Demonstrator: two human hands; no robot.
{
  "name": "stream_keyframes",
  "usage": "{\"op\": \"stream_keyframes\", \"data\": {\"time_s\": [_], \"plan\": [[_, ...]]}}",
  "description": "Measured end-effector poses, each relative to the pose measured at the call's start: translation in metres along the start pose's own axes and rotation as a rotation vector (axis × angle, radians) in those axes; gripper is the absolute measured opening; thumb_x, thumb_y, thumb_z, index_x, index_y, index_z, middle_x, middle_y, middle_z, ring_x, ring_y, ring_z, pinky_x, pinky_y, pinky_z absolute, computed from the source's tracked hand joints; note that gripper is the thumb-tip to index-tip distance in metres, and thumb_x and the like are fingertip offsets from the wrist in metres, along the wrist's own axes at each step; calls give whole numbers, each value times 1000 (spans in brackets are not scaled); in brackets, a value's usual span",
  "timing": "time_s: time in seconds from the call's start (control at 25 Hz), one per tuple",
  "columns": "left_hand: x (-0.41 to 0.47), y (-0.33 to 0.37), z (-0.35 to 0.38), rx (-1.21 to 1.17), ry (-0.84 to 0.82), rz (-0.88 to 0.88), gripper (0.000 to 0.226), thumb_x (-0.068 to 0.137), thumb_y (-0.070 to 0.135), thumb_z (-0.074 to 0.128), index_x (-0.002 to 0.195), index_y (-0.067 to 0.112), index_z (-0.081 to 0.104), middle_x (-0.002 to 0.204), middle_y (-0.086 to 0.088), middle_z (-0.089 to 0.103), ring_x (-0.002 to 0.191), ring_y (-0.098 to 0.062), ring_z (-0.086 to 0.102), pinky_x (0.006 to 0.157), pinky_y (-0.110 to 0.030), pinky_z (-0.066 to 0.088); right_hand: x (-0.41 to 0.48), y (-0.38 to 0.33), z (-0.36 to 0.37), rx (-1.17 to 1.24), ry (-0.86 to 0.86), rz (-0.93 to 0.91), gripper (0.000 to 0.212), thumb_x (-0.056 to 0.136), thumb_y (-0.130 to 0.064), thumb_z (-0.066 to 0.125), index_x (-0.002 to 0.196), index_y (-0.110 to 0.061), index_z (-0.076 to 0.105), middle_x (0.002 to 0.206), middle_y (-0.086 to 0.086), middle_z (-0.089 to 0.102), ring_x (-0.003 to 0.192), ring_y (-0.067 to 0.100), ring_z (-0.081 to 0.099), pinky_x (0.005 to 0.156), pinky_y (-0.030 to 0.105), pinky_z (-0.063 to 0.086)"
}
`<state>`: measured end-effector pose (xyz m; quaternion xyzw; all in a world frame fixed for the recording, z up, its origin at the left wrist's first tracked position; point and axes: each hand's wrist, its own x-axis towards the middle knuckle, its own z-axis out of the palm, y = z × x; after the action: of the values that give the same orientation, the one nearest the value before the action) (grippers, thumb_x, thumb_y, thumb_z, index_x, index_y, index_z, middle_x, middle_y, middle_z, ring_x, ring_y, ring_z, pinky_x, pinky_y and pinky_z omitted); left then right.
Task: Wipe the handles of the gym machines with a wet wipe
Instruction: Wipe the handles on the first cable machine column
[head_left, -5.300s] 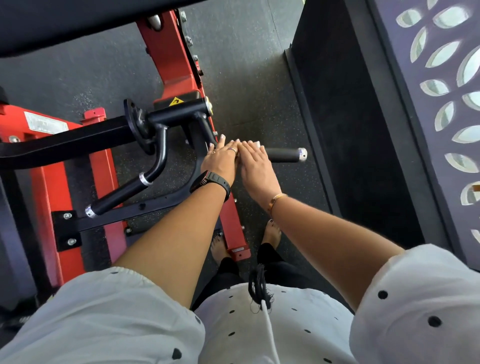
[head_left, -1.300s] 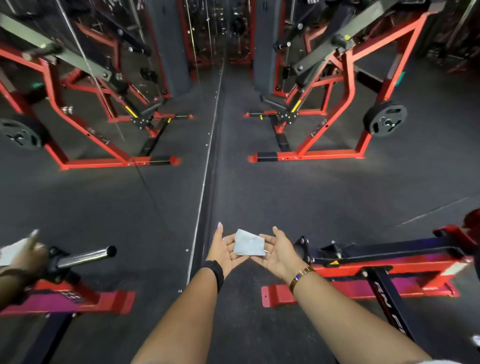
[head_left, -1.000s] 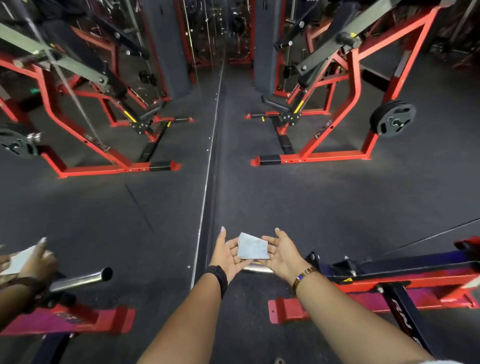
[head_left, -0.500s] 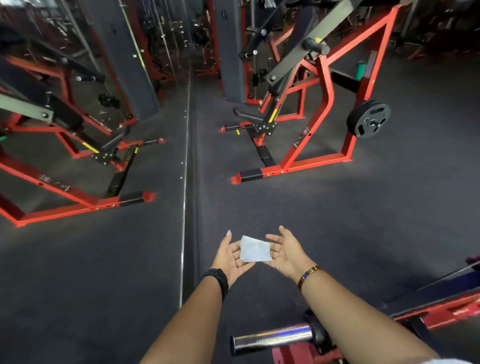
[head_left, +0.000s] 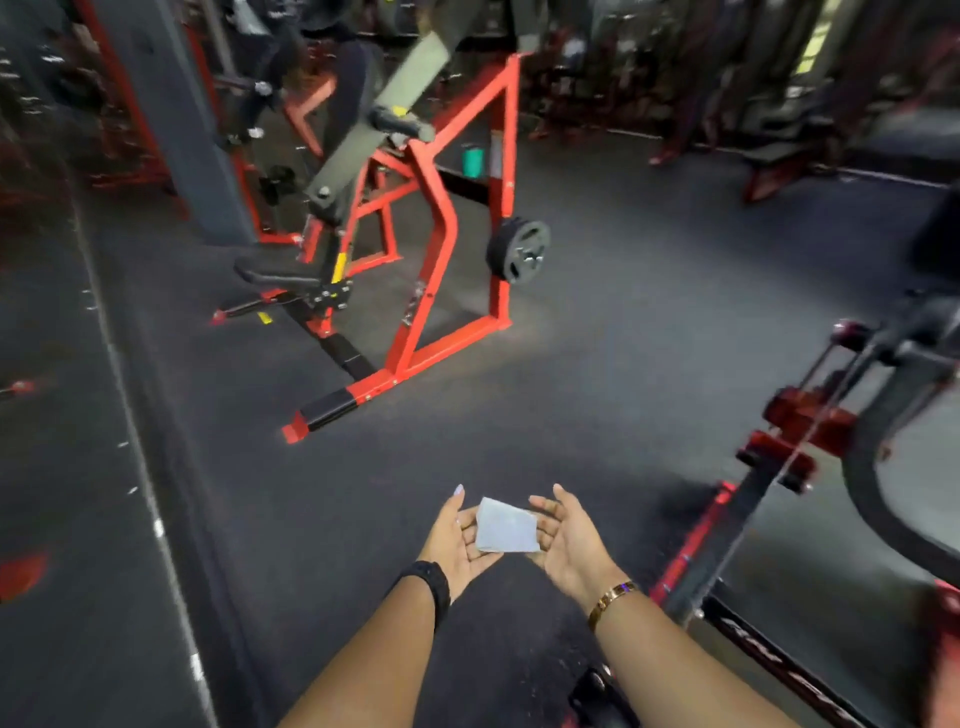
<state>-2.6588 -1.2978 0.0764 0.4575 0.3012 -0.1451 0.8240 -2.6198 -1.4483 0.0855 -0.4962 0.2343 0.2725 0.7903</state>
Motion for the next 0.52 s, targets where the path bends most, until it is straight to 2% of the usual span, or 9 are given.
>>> {"op": "stream_keyframes", "data": {"time_s": [0.16, 0.28, 0.4, 0.52], "plan": [[21, 21, 36, 58, -127, -58, 56, 94, 55, 44, 119, 7, 60, 112, -14, 69, 100, -24, 66, 74, -33, 51, -6, -14, 1, 149, 208, -160, 34, 95, -40, 50, 104, -8, 59, 82, 6, 63, 76, 20, 61, 67, 32, 48], [25, 29, 71, 120, -202, -92, 56, 93, 55, 45, 116, 6, 62, 107, -14, 71, 93, -25, 68, 69, -33, 52, -16, -35, -17, 201, 251, -233, 34, 95, -40, 49, 103, -8, 59, 78, 6, 63, 72, 19, 61, 63, 31, 47], [35, 26, 108, 118, -256, -98, 58, 93, 55, 45, 118, 4, 60, 110, -16, 70, 97, -27, 67, 73, -34, 53, -20, -63, -44, 209, 256, -266, 35, 95, -40, 48, 105, -8, 58, 71, 5, 62, 67, 18, 60, 59, 31, 46], [45, 13, 138, 115, -278, -113, 60, 93, 54, 44, 122, 3, 58, 117, -18, 66, 99, -28, 65, 82, -36, 53, -23, -83, -65, 220, 261, -293, 37, 97, -40, 46, 109, -6, 57, 82, 9, 61, 73, 19, 59, 60, 31, 47]]}}
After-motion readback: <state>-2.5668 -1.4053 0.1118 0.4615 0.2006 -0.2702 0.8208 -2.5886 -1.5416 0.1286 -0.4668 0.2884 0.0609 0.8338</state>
